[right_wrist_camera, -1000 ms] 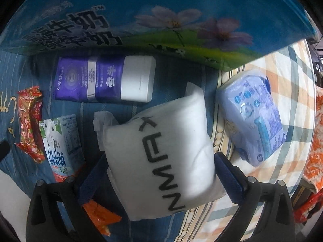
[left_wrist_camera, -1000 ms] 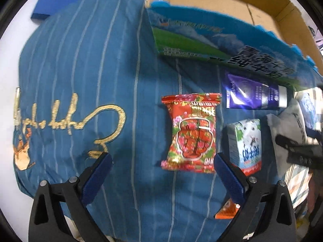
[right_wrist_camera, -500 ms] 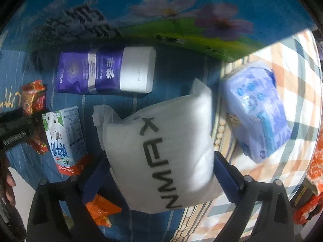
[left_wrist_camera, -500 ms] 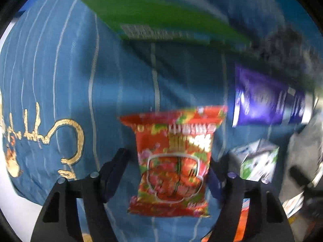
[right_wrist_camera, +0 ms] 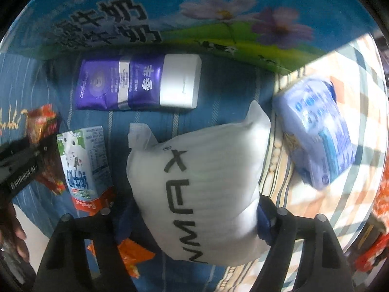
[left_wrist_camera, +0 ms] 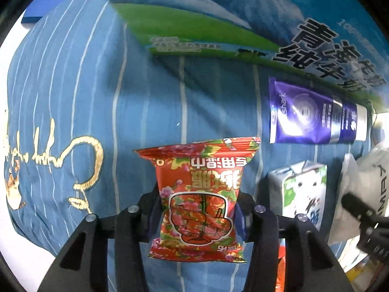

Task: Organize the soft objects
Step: 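Carry the red bag with the left tool while the right tool carries the NMAX pouch into the box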

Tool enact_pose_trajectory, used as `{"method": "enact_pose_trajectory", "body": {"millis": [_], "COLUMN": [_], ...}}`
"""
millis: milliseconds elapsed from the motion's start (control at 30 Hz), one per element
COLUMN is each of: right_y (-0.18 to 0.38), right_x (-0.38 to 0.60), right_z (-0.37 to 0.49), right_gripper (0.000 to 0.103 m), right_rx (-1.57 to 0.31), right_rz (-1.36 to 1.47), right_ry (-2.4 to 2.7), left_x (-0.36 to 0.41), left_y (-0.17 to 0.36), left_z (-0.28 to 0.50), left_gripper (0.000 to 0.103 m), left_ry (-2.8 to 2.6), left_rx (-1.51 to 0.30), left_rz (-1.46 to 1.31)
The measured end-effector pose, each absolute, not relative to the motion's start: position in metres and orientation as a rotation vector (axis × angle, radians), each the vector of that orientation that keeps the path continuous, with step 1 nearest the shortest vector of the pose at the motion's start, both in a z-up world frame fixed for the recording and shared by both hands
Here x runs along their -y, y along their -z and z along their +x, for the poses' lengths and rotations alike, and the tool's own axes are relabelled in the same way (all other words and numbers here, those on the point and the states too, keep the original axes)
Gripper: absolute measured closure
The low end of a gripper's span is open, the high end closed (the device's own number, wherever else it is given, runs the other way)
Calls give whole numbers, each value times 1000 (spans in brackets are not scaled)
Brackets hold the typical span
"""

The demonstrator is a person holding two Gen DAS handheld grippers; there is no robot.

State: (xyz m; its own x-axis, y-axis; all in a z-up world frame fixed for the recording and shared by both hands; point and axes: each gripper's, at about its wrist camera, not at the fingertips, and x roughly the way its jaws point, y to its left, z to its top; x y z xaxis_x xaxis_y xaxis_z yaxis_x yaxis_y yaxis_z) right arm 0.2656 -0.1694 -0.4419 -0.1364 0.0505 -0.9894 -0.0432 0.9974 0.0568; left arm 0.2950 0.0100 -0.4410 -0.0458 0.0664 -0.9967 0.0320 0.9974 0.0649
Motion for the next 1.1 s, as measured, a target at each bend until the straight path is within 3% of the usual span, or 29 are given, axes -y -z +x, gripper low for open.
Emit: {"method": "enact_pose_trajectory", "body": {"millis": [233,367,533,633,667,733,900,1100], "right_y": [438,444,455,466,466,462,444,414], "right_x": [182,183,178,168,169,178,199,227], "right_z": [241,238,242,250,250,250,243,219], "right_gripper": [24,17,10,5,6,13,25,28], "right_rx": [-1727,-1739,-1773,-1812,-1804,-1794,-1755,-1702], "right_rz": [99,85,45,-14,-11,32,158,292], "right_ry": [-71,-58,-67,-103,-104,-84,-52,-76], "left_x": [-5,-6,-6,-11,-17,-20,-14,-19], "left_y": [441,457,474,475,476,475,466,438], "left_z": [286,286,282,285,287,290,289,294], "left_gripper": [54,52,38,43,55,57,58,58], "left_ry": [-19,-10,13,24,32,43,30,3], "left_rx": [-1592,-1617,-1632,-1662,-1670,-1662,-1600,-1543], "left_rz": [81,90,127,93,65,44,89,40]}}
